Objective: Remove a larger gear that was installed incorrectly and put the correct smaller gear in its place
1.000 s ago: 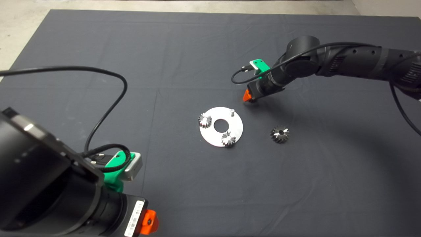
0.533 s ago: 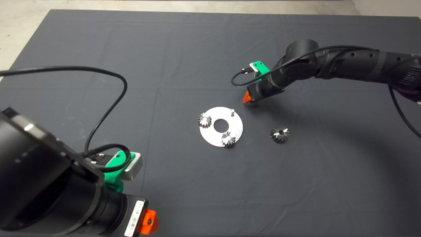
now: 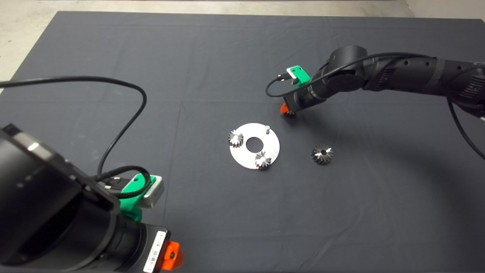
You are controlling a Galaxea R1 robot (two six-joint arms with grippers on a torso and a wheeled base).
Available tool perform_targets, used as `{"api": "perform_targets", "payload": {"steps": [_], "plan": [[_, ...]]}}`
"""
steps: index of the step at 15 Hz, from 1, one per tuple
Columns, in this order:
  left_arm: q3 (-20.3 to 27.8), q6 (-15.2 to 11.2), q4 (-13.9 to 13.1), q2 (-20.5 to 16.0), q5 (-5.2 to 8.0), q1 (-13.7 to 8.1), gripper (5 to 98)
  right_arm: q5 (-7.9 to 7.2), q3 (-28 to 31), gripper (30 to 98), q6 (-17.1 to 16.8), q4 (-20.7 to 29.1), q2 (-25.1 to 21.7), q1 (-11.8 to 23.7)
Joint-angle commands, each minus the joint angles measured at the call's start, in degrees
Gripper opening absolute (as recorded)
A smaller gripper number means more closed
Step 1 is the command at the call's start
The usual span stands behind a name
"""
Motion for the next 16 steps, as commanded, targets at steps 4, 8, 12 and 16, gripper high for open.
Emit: {"api": "perform_targets", "payload": {"steps": [4,8,12,16], "plan": [[1.20,-0.41,-1.31,-0.15,5.51,-0.91,98.2,0.32,0.08,56.5,-0.02,-1.80,-0.01,0.60],[1.20,-0.41,-1.40,-0.15,5.57,-0.91,98.2,0.06,-0.27,55.4,0.07,-1.72,-0.01,0.16],[1.20,-0.41,-1.40,-0.15,5.55,-0.91,98.2,0.23,-0.44,51.2,-0.02,-1.63,-0.01,0.16],[1.20,-0.41,-1.40,-0.06,5.59,-0.91,98.2,0.32,-0.53,45.5,0.07,-1.70,0.07,0.07]]}}
